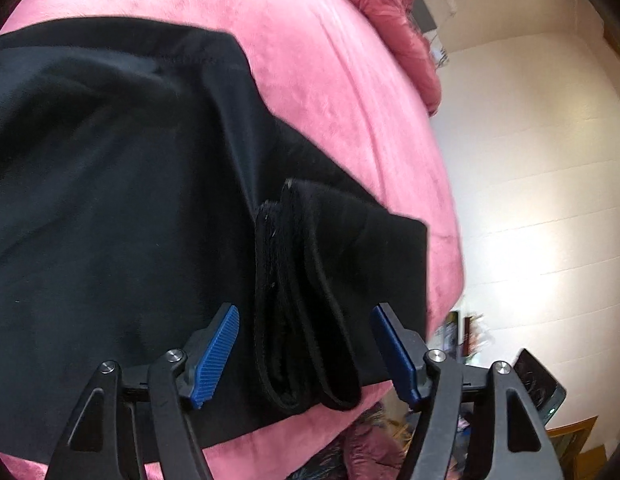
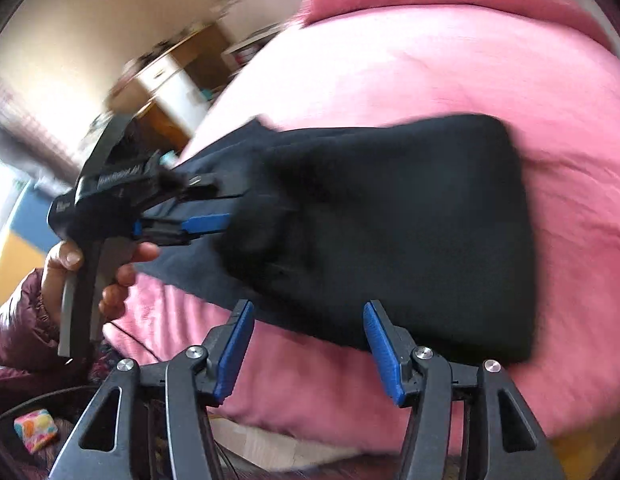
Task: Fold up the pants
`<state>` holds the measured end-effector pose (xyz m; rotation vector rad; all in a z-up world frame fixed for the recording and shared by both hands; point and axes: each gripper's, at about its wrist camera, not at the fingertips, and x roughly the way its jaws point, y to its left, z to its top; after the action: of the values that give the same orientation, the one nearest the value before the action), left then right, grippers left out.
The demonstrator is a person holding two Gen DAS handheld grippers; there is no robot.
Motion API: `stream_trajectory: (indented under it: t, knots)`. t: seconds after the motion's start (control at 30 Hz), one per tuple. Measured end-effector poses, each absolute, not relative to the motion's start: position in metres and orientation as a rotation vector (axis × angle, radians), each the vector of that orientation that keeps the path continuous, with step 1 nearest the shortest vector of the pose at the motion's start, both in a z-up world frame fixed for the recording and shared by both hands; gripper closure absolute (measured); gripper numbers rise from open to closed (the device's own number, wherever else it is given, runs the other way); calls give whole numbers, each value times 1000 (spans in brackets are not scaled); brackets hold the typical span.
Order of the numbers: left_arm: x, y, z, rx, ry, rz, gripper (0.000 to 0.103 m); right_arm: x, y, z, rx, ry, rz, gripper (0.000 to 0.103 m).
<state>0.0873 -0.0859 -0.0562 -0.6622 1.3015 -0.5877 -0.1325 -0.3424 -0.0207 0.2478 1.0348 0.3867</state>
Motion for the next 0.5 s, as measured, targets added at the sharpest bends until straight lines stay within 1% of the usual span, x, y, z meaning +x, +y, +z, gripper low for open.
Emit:
stream_trajectory:
  t: [0.1, 0.17, 0.2, 0.23, 0.3, 0.37, 0.5]
  knots:
    - [86, -100, -63, -622, 1343, -578, 36, -156, -392, -21, 320, 1030, 244, 45]
    - [86, -110, -64, -593, 1341, -578, 42, -170, -420, -26, 335, 1041, 136, 45]
    - [86, -115, -64, -576, 1337, -587, 55, -175, -429, -30, 344, 1052, 100, 45]
    - [87, -120, -61, -557, 1333, -591, 76, -179, -437, -35, 357, 1061, 69, 45]
    - [86, -129, -59, -501, 1324, -588, 80, -181, -444, -43, 377, 1076, 30, 45]
    - [86, -132, -51, -501, 1297, -612, 83, -178, -441, -52, 373, 1088, 14, 45]
    - [88, -128, -14, -557, 1173, -687, 87, -162, -422, -62, 326, 1101, 32, 40]
